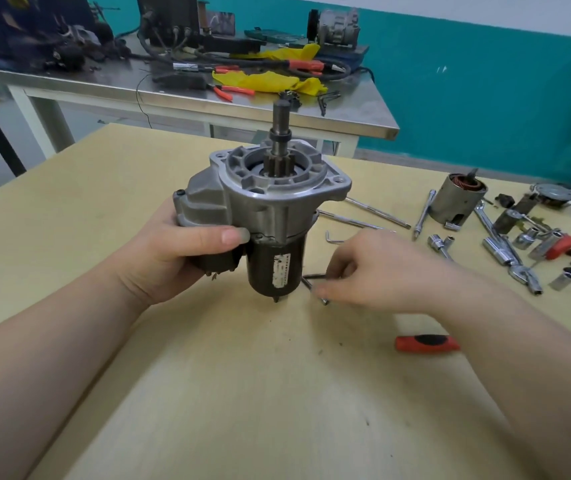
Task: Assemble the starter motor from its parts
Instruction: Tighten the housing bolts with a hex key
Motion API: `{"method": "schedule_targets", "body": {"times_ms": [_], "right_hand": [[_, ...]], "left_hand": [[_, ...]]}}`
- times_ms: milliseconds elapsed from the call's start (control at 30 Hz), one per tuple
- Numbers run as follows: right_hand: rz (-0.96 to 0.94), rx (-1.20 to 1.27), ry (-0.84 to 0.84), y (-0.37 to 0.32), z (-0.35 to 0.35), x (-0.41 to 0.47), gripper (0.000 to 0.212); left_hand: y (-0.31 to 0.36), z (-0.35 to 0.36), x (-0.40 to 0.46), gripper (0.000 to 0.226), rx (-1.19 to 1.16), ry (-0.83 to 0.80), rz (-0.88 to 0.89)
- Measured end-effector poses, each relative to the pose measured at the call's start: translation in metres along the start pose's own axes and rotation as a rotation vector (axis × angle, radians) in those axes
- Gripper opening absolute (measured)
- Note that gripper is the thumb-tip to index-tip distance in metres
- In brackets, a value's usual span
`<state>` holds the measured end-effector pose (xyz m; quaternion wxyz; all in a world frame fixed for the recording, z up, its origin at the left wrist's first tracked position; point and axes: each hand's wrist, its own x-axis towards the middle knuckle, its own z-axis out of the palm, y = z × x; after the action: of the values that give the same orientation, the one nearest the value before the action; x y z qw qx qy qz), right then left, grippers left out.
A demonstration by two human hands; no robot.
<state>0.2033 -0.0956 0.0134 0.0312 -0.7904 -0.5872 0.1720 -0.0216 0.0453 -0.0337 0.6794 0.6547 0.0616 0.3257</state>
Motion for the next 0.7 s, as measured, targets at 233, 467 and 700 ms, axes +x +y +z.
{"method": "schedule_targets", "body": {"times_ms": [233, 467, 700], "right_hand": [[-0.015, -0.251, 0.085, -0.018, 0.021, -0.003, 0.013], [-0.01, 0.185, 0.365, 0.002, -0.046, -0.012, 0.01], [-0.621, 0.905, 0.632, -0.013, -0.066, -0.053, 0.014]], "left_hand": [[-0.001, 0.002, 0.0, 0.057, 0.034, 0.033, -0.002], [0.003, 0.007, 0.0, 0.054, 0.039, 0.021, -0.009], [0.003, 0.013, -0.001, 0.054, 0.113, 0.082, -0.033]]}}
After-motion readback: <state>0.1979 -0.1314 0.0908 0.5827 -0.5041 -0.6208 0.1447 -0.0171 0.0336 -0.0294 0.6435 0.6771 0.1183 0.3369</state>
